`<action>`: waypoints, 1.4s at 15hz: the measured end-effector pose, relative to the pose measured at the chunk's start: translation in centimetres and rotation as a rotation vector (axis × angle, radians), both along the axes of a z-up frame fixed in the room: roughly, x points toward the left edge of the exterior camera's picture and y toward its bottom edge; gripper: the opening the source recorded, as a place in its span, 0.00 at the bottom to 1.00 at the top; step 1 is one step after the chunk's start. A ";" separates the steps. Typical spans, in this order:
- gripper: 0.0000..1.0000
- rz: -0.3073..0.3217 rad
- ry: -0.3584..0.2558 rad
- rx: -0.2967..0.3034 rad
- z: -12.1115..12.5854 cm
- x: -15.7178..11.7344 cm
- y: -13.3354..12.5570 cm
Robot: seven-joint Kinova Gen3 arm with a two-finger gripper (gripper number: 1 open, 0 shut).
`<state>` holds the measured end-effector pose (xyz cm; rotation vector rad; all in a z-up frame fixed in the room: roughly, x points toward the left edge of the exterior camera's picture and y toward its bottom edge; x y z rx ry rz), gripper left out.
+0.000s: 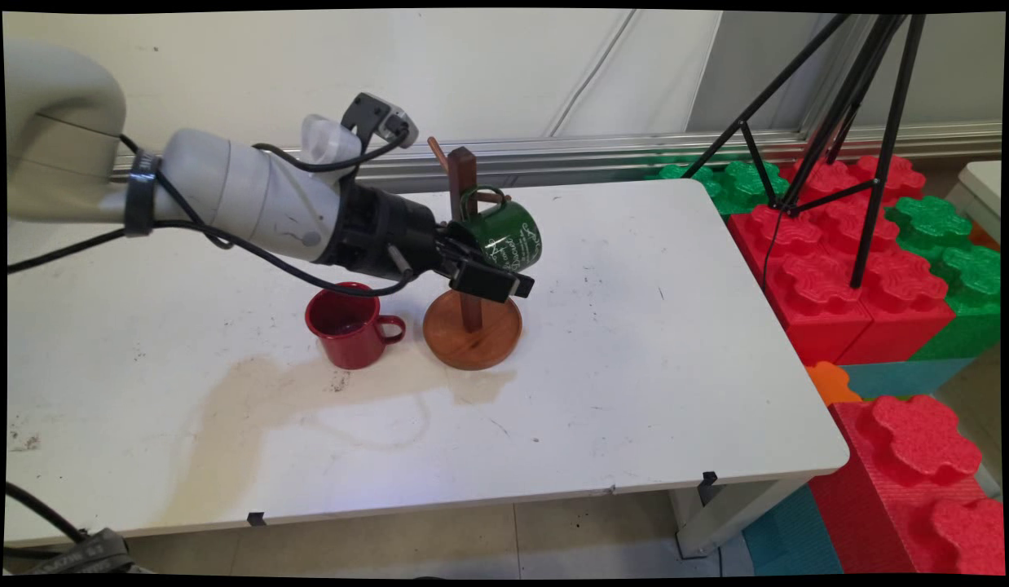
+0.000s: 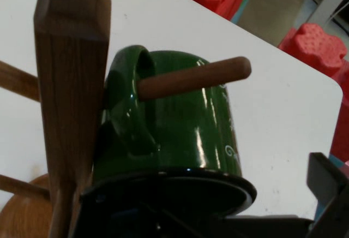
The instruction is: Pick up the green mug from the rack, then place the picked object on the table
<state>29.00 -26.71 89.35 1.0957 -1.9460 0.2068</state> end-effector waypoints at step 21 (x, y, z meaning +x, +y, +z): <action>0.00 0.024 -0.021 -0.080 1.7 -0.3 2.5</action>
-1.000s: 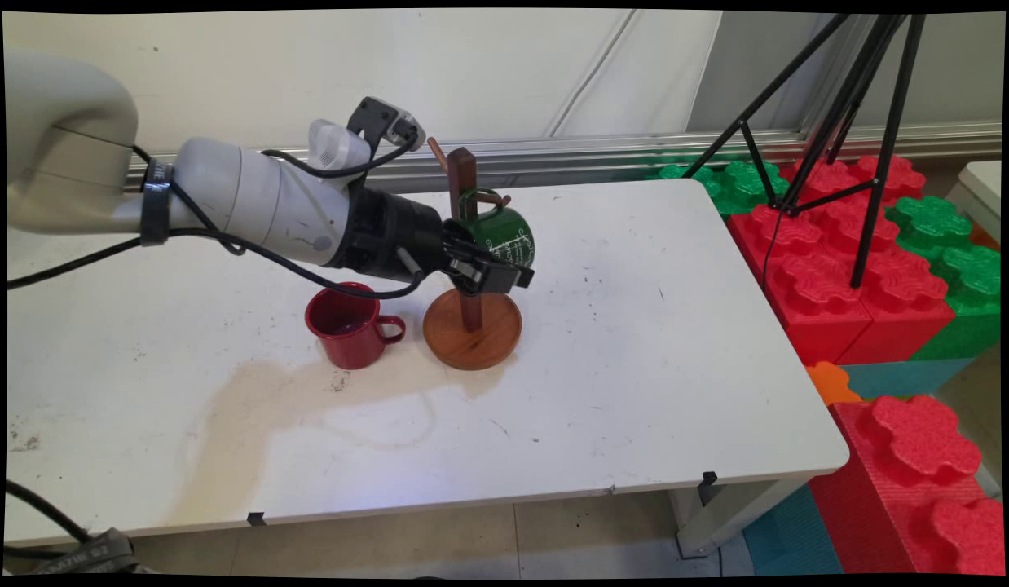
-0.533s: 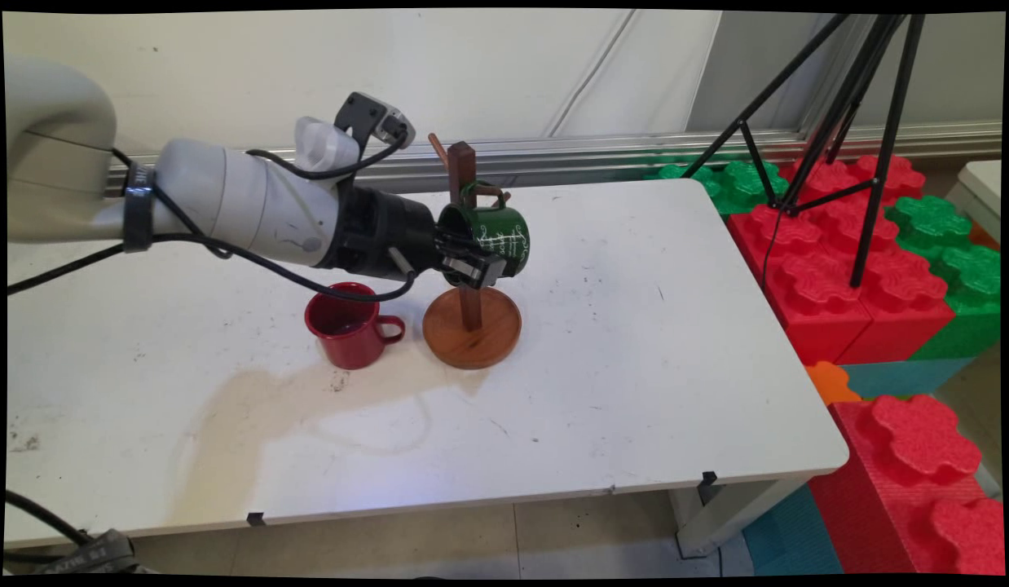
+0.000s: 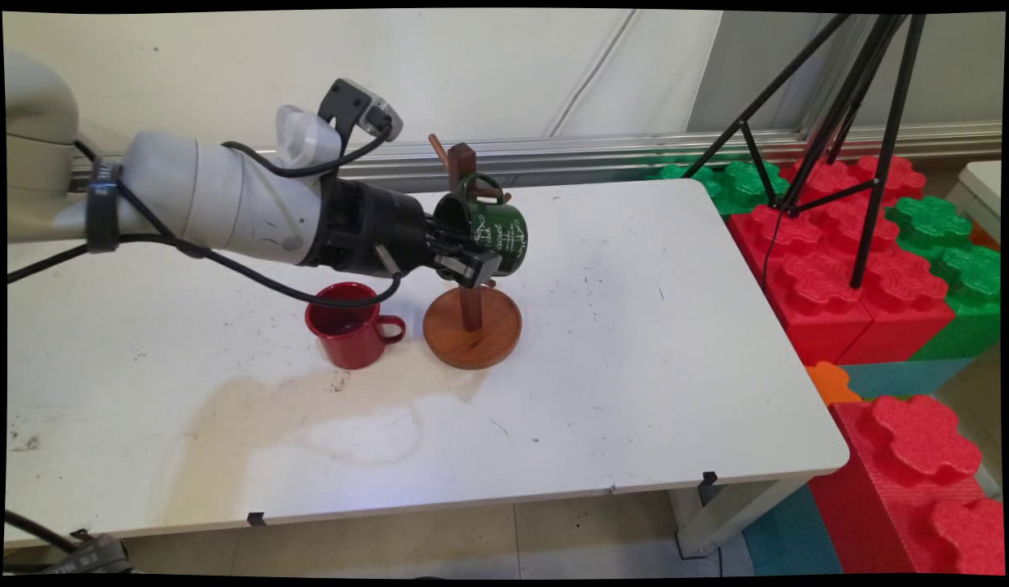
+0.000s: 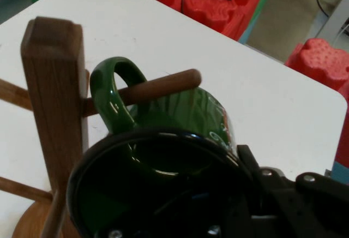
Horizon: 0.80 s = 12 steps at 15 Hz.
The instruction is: Place the picked object on the table
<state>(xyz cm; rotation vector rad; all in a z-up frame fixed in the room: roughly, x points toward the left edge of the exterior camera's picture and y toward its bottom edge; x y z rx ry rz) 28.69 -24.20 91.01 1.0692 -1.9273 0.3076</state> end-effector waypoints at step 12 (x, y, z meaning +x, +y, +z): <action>0.00 -0.174 -0.045 -0.069 2.2 -0.6 2.6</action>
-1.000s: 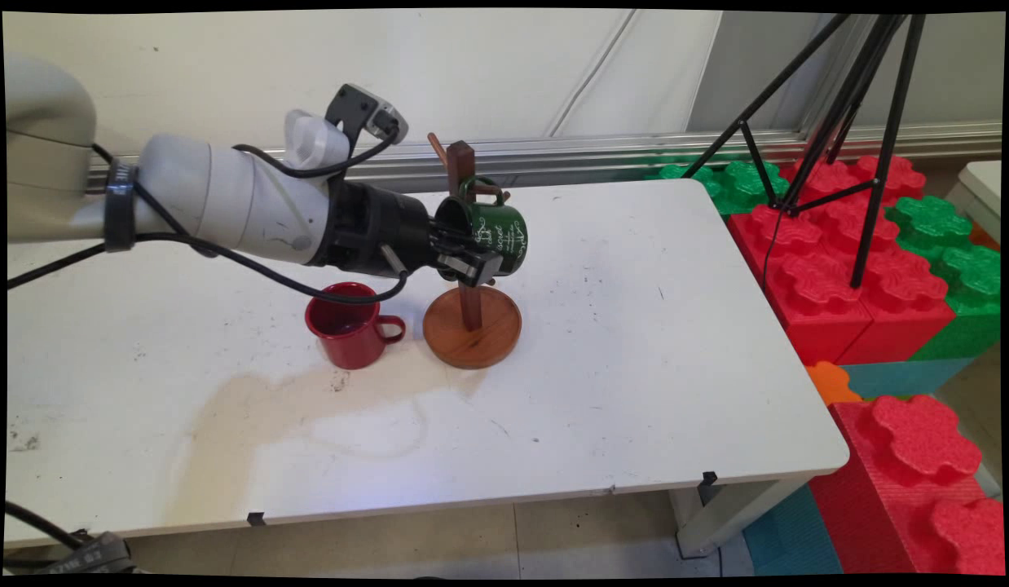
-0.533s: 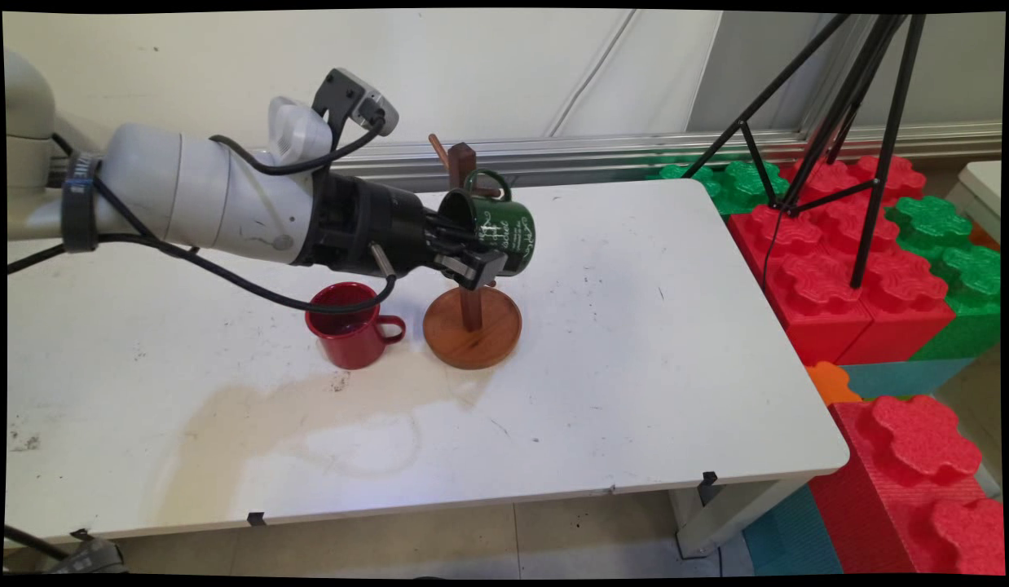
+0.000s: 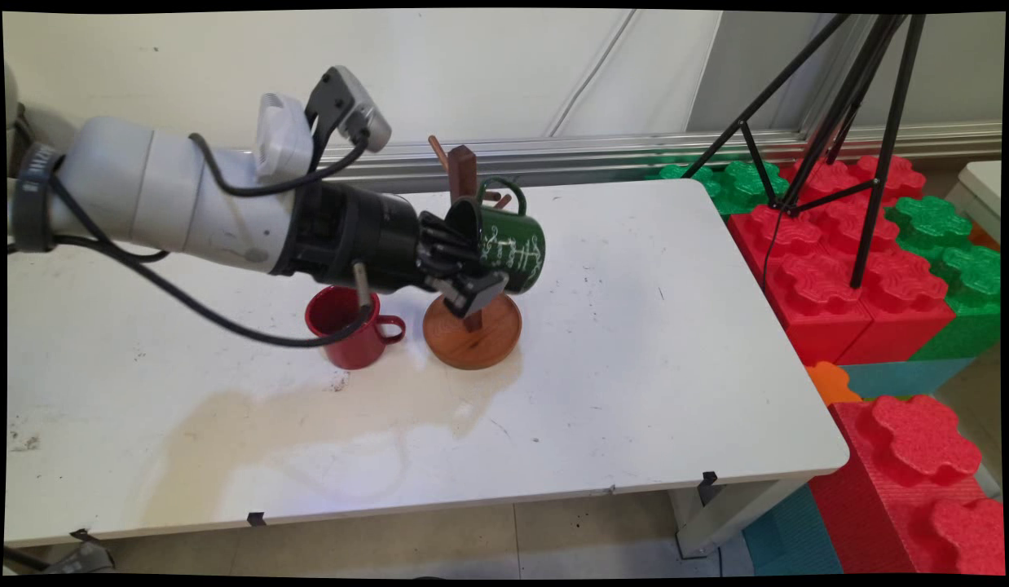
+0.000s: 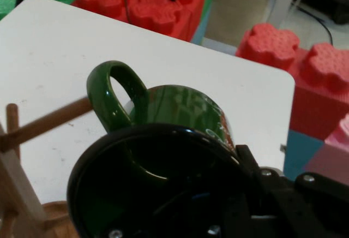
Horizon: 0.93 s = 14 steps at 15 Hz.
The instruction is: Place the picked object on the table
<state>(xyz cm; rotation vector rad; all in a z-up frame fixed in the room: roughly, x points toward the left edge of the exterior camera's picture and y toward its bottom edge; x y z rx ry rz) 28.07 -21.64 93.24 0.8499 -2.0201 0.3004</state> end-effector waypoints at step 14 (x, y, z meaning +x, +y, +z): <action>0.00 -0.242 -0.297 0.049 2.0 7.5 3.4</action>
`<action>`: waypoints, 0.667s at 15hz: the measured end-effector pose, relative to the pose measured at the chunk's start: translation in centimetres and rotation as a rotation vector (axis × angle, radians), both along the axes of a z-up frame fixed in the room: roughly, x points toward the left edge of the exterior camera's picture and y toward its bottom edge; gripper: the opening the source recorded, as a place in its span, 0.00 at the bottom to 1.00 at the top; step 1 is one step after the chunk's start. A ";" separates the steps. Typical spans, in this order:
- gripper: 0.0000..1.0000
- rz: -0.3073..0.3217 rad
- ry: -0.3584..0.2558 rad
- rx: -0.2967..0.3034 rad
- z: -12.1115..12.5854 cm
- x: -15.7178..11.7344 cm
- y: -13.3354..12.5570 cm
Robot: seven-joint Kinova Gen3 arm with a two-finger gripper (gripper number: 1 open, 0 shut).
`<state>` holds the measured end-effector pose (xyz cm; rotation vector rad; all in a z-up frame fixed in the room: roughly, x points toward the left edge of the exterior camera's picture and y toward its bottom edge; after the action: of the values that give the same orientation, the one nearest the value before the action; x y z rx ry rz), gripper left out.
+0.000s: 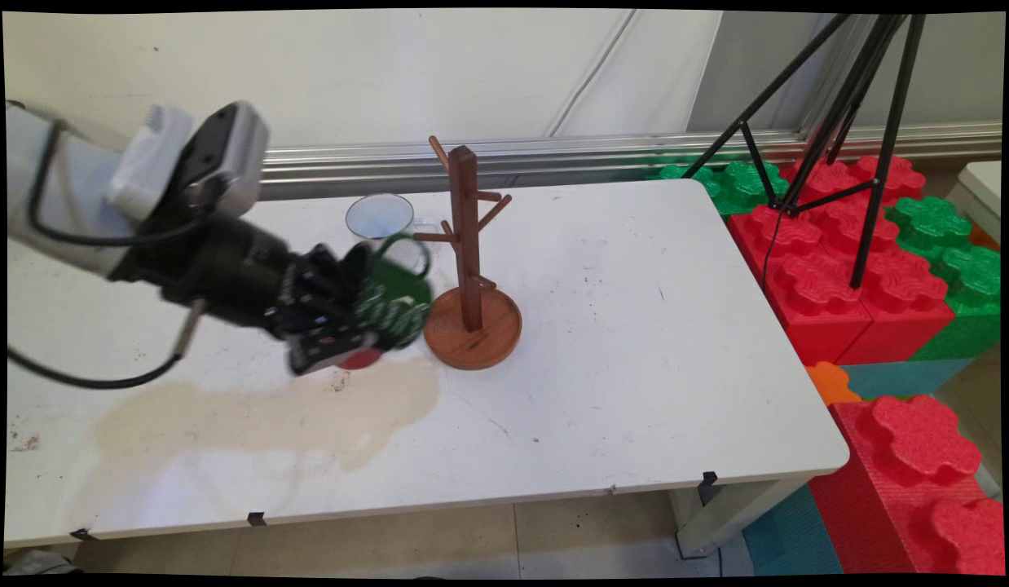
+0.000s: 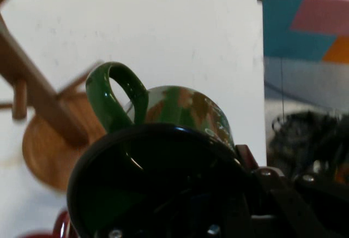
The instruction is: Place the picked object on the table
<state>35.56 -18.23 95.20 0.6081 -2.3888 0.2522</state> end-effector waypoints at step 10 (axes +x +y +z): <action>0.00 -0.090 -0.285 0.071 -1.5 7.8 1.9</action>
<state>43.35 -16.30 93.65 0.5238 -2.7021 0.2286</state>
